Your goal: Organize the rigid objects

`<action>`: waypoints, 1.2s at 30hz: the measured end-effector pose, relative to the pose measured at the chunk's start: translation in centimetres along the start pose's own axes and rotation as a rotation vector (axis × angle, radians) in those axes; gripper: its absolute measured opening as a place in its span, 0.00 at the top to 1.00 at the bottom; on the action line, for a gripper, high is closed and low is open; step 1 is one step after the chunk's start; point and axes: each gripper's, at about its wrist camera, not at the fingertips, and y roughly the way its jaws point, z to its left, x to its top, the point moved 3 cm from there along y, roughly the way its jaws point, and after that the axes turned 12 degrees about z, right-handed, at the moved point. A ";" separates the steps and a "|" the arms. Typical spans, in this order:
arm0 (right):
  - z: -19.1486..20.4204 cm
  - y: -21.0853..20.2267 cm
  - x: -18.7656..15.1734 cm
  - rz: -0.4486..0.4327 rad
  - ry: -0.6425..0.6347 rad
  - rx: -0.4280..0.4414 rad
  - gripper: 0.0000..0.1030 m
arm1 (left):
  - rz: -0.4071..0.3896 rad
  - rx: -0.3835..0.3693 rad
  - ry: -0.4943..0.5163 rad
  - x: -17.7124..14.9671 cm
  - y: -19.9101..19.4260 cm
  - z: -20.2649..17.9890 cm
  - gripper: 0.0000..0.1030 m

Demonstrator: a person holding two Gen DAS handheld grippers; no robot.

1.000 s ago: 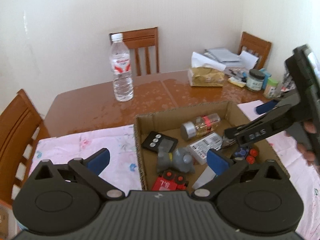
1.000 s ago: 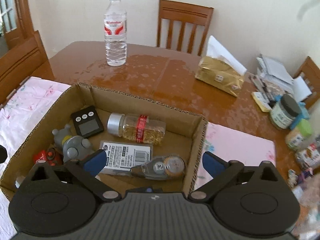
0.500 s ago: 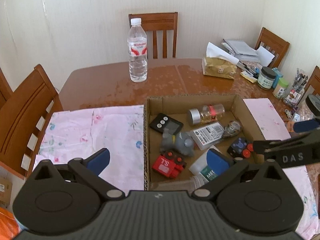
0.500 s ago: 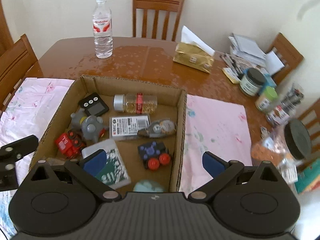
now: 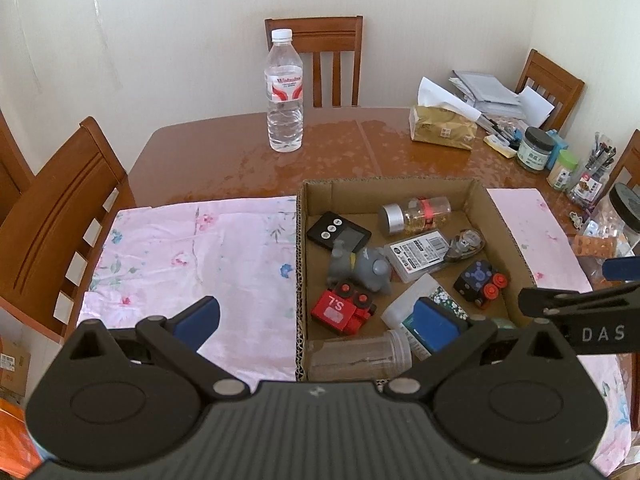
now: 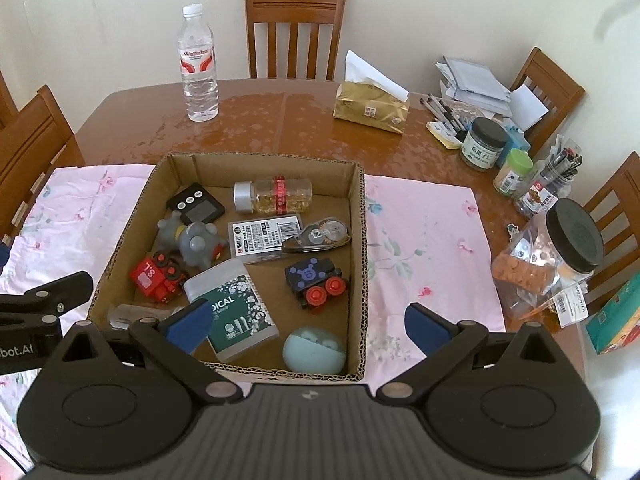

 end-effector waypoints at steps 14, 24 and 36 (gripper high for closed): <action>-0.1 -0.4 -0.5 -0.001 0.013 0.008 0.00 | 0.011 0.005 -0.001 -0.3 -0.1 -0.1 0.00; -0.5 -0.8 -0.7 -0.010 0.021 0.003 0.00 | 0.011 0.013 0.010 -0.3 -0.4 -0.7 0.01; -0.5 -0.8 -1.0 -0.003 0.019 0.005 0.00 | 0.038 0.041 -0.004 -0.7 -0.2 -0.8 0.01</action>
